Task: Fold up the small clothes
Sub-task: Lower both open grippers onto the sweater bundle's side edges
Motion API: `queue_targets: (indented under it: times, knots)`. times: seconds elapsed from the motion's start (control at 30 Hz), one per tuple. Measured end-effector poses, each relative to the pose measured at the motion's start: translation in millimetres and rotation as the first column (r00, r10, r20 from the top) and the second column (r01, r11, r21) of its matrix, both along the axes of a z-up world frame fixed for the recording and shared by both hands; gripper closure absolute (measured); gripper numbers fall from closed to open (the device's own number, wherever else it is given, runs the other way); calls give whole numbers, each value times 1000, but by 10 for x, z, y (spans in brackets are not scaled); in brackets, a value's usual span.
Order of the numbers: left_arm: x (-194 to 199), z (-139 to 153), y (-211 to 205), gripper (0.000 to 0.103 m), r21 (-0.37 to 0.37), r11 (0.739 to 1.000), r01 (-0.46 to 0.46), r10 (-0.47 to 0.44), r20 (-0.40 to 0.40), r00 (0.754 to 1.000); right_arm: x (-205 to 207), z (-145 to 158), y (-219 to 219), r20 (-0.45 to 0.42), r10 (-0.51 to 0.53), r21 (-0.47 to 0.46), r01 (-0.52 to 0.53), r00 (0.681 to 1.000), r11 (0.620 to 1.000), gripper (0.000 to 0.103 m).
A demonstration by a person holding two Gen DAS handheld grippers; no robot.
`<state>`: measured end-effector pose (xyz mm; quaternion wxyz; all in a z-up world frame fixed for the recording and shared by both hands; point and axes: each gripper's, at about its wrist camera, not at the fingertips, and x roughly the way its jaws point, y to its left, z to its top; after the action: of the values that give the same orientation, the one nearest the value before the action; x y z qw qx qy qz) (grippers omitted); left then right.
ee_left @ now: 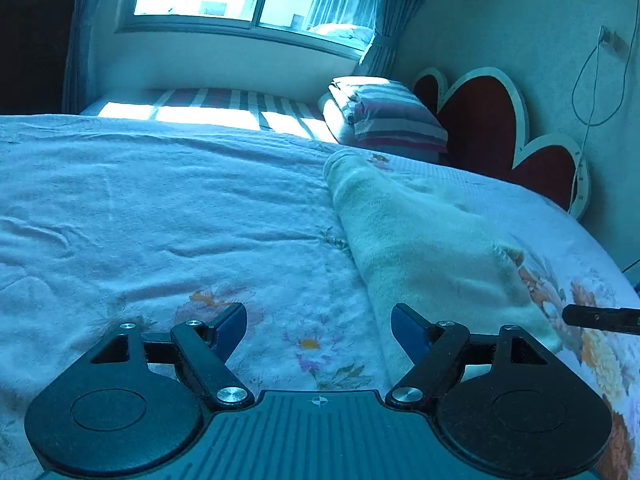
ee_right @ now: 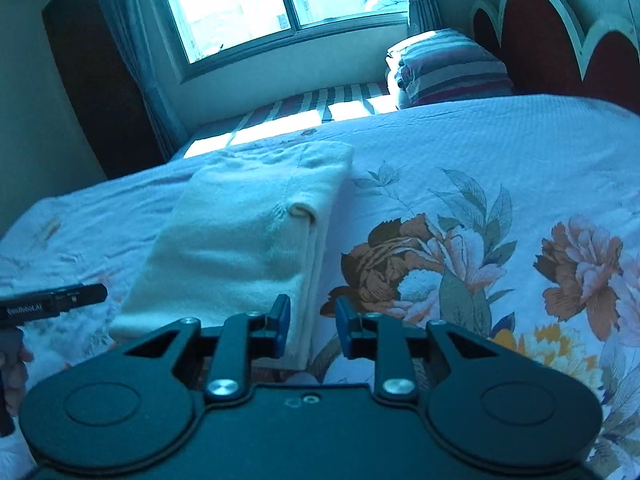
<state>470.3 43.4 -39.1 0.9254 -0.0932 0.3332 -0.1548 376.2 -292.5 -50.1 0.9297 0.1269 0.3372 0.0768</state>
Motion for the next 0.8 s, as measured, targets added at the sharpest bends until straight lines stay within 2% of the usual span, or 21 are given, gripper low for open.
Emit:
queue_targets:
  times: [0.07, 0.1, 0.17, 0.2, 0.23, 0.3, 0.4, 0.5, 0.67, 0.8]
  knots:
    - [200, -14, 5, 24, -73, 997, 36, -39, -45, 998, 97, -23, -127, 1, -25, 79, 25, 1000, 997, 73]
    - [300, -35, -12, 24, -96, 994, 49, -55, -70, 996, 167, -47, -193, -3, -33, 133, 33, 999, 991, 68]
    - [489, -87, -66, 24, -109, 993, 51, -63, -107, 992, 328, -92, -281, -20, -52, 195, 55, 998, 979, 55]
    - [563, -112, -88, 24, -128, 990, 61, -77, -125, 989, 404, -112, -306, -24, -50, 226, 54, 998, 973, 42]
    - [626, -138, -101, 24, -153, 986, 61, -83, -144, 986, 479, -139, -341, -30, -43, 264, 49, 999, 963, 34]
    - [734, -195, -123, 24, -196, 979, 58, -94, -178, 980, 610, -196, -397, -47, -36, 319, 49, 998, 946, 34]
    - [828, -233, -187, 23, -187, 981, 53, -89, -189, 978, 746, -274, -464, -65, -41, 346, 61, 997, 936, 33]
    - [898, -252, -224, 11, -182, 982, 51, -85, -180, 980, 834, -339, -521, -81, -37, 377, 65, 996, 924, 33]
    - [982, -276, -248, 11, -165, 984, 62, -92, -181, 979, 924, -378, -522, -88, -20, 376, 52, 996, 925, 33]
    - [1036, -289, -255, 11, -180, 980, 89, -122, -180, 976, 963, -387, -521, -90, 0, 390, 35, 996, 920, 32]
